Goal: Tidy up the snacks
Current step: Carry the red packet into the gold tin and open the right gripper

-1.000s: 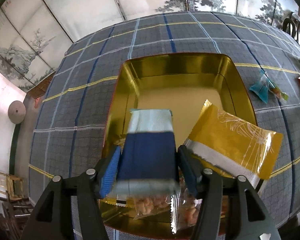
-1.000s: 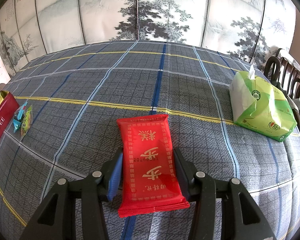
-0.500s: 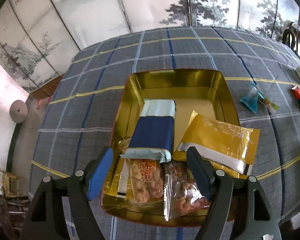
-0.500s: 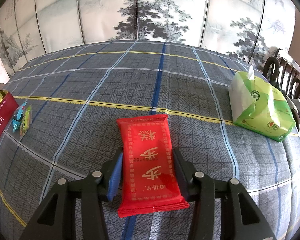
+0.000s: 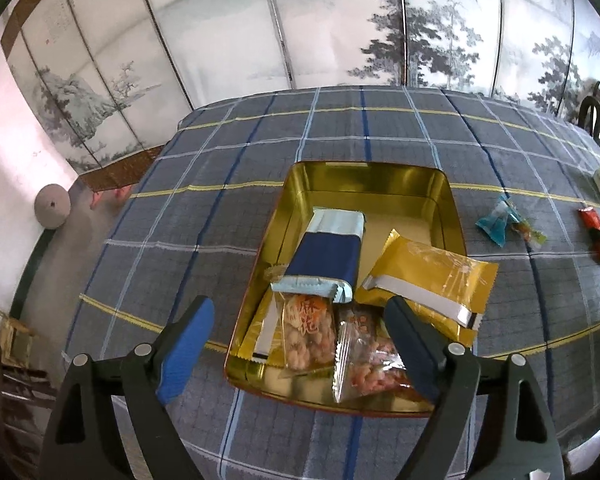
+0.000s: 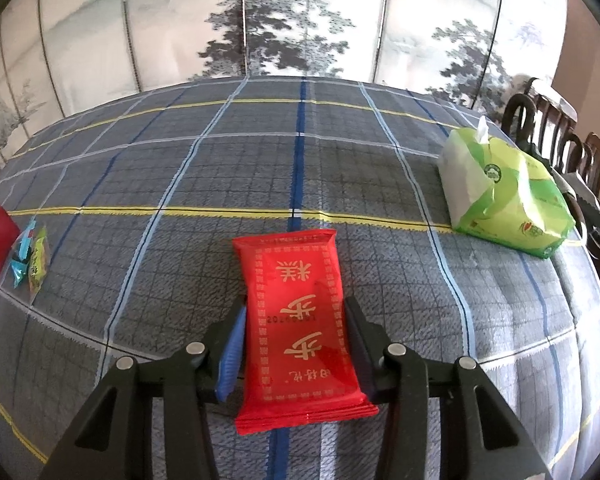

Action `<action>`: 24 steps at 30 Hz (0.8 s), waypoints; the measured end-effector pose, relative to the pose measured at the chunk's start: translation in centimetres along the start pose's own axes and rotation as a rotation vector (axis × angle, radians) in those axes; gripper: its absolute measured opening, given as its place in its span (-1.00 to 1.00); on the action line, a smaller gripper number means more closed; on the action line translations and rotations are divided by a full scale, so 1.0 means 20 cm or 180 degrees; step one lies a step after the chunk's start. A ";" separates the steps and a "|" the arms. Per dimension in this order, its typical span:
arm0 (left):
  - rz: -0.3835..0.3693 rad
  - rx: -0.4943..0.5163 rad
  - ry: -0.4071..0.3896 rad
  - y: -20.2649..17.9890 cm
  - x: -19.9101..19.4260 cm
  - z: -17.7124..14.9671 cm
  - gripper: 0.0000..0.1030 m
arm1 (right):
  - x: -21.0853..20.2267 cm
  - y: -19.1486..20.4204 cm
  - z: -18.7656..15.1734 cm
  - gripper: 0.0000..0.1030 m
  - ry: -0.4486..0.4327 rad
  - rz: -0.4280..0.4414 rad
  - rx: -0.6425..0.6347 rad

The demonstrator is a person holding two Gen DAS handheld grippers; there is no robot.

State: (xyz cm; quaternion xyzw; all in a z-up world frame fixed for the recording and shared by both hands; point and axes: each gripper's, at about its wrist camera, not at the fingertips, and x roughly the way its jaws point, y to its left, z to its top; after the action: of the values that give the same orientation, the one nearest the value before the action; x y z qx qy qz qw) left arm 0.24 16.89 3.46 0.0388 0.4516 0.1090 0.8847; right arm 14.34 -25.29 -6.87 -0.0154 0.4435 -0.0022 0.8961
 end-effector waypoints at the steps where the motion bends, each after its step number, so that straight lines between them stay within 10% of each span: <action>1: -0.0003 -0.0028 -0.0005 0.01 -0.01 -0.01 0.65 | 0.00 0.00 0.00 -0.10 0.0007 -0.0014 0.0024; 13: 0.0024 -0.0204 -0.0053 0.06 -0.04 -0.07 0.71 | -0.10 0.10 -0.01 -0.10 0.0062 -0.0117 0.0184; 24: 0.0016 -0.0407 -0.0087 0.17 -0.09 -0.10 0.71 | -0.33 0.56 0.04 -0.10 -0.0116 0.0455 -0.0215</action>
State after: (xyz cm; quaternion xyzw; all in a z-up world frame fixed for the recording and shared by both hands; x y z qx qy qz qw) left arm -2.96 19.77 4.24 -0.0151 0.4315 0.1394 0.8911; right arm 10.85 -13.96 -1.55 -0.0140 0.4269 0.0771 0.9009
